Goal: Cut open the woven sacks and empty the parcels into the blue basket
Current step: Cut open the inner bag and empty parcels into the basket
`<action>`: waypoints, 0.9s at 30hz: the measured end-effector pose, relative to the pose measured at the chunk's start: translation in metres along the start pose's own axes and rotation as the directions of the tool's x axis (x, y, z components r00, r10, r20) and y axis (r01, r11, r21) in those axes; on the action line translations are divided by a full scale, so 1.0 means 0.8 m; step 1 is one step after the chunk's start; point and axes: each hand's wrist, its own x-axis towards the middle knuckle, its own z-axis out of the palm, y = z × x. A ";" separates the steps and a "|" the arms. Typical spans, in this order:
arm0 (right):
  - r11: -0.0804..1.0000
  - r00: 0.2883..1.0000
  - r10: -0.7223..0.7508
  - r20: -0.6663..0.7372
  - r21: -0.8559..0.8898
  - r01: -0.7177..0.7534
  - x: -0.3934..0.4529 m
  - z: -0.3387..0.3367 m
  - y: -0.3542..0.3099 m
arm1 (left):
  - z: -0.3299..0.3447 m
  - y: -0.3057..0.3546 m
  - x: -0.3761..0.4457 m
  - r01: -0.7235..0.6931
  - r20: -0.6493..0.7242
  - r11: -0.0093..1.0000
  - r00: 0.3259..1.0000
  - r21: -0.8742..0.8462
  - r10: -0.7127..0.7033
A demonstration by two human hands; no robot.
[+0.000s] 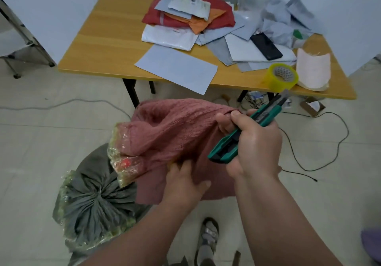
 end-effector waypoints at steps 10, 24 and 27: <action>0.926 0.975 0.015 0.220 -0.372 0.070 0.121 -0.012 -0.039 | -0.018 0.065 0.057 0.053 -0.108 0.966 0.991 -0.251 -0.082; 0.158 0.862 0.263 0.434 -0.900 0.406 0.154 -0.133 0.055 | -0.074 0.165 0.111 -0.140 -0.077 0.956 0.989 -0.257 0.124; 0.155 0.873 0.234 0.429 -0.903 0.402 0.164 -0.129 0.051 | -0.080 0.160 0.128 -0.019 -0.041 0.898 0.999 -0.440 0.000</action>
